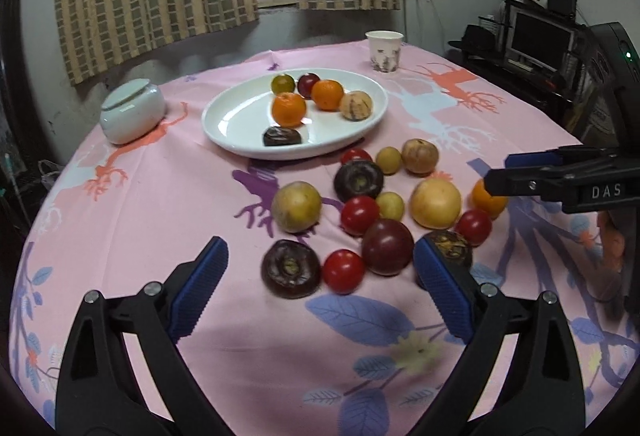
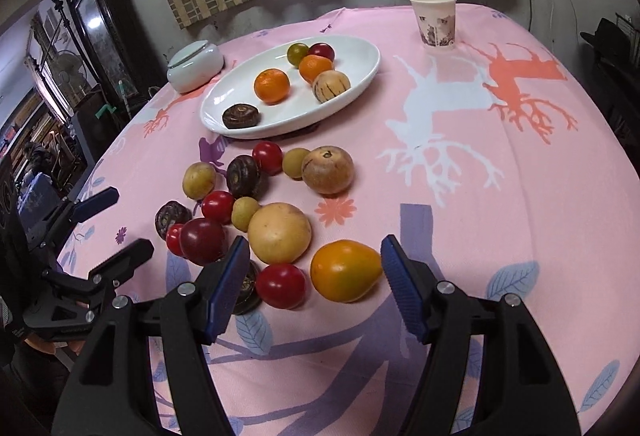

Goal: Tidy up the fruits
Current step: 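Withdraw both tools from the plate toward the fruit pile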

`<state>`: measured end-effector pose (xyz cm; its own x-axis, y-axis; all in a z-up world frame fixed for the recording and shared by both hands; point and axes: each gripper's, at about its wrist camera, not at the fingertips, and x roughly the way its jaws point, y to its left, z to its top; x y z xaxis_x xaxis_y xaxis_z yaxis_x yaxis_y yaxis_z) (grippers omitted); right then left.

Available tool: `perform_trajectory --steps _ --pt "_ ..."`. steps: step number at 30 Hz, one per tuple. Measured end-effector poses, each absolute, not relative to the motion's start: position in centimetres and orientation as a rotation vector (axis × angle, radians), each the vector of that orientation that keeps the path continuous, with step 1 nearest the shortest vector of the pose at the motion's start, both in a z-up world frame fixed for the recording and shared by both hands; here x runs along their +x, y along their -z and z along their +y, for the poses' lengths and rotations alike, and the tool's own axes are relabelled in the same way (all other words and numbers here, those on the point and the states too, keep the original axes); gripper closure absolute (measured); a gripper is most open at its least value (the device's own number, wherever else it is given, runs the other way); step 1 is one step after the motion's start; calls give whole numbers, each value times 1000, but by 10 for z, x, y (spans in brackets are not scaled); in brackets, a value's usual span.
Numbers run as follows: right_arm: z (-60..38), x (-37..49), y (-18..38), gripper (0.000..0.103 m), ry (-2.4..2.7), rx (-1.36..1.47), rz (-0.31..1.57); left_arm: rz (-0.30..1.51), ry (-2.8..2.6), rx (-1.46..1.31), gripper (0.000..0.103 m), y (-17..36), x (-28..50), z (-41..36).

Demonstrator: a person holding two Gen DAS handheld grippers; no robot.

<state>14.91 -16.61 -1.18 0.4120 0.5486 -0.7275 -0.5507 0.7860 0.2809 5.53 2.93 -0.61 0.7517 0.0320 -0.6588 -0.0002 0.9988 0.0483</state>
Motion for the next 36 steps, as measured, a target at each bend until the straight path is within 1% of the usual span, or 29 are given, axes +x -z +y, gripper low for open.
perform_trajectory --steps 3,7,9,14,23,31,36 --pt "-163 143 8 35 -708 -20 894 770 -11 32 7 15 60 31" --pt "-158 138 6 35 -727 -56 866 845 26 -77 7 22 64 41" --pt "-157 138 8 35 -724 -63 872 842 18 -112 7 22 63 47" --pt "-157 139 9 35 -718 -63 875 832 -5 -88 7 23 63 46" --pt "-158 138 7 35 -717 -78 868 884 -17 -29 7 28 65 39" --pt "-123 88 3 34 -982 -254 813 847 -40 -72 7 14 60 51" --pt "-107 78 16 34 -969 -359 850 827 -64 -93 7 8 57 59"
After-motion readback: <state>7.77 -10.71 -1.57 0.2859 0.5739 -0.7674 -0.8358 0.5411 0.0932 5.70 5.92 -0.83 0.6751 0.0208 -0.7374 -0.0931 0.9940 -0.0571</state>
